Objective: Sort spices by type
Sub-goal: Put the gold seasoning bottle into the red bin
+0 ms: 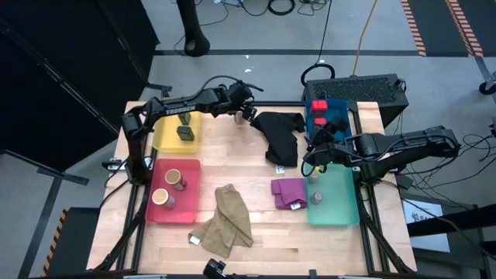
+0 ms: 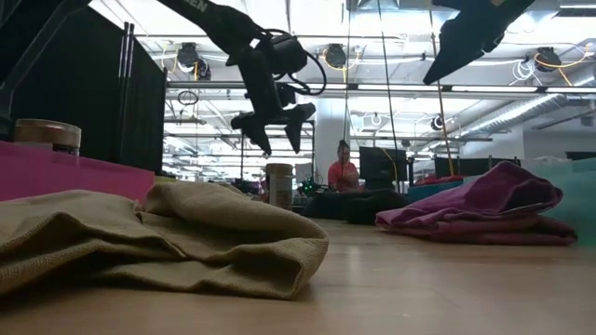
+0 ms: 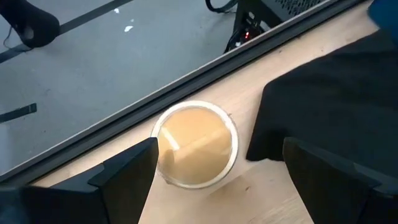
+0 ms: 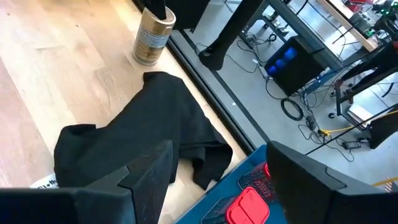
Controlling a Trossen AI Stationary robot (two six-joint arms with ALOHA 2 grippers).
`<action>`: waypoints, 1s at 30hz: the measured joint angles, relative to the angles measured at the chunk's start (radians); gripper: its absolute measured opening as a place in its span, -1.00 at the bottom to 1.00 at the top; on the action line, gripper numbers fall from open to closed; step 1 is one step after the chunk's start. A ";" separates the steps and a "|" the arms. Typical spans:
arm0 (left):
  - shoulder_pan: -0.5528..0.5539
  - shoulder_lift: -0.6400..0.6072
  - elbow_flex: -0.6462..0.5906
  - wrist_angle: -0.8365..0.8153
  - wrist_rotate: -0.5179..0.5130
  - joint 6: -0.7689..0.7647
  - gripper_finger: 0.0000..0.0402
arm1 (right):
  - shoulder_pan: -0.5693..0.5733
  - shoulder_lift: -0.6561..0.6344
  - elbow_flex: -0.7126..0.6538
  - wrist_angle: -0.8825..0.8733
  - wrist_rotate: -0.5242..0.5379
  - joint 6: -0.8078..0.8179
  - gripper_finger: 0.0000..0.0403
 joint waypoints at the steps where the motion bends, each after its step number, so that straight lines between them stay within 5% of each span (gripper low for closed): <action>1: 0.000 0.000 0.000 -0.006 0.000 0.000 0.74 | 0.000 0.000 0.000 0.000 0.000 0.000 0.20; 30: 0.019 0.104 -0.009 0.033 -0.052 0.010 0.74 | 0.000 0.000 0.000 0.000 0.001 0.003 0.20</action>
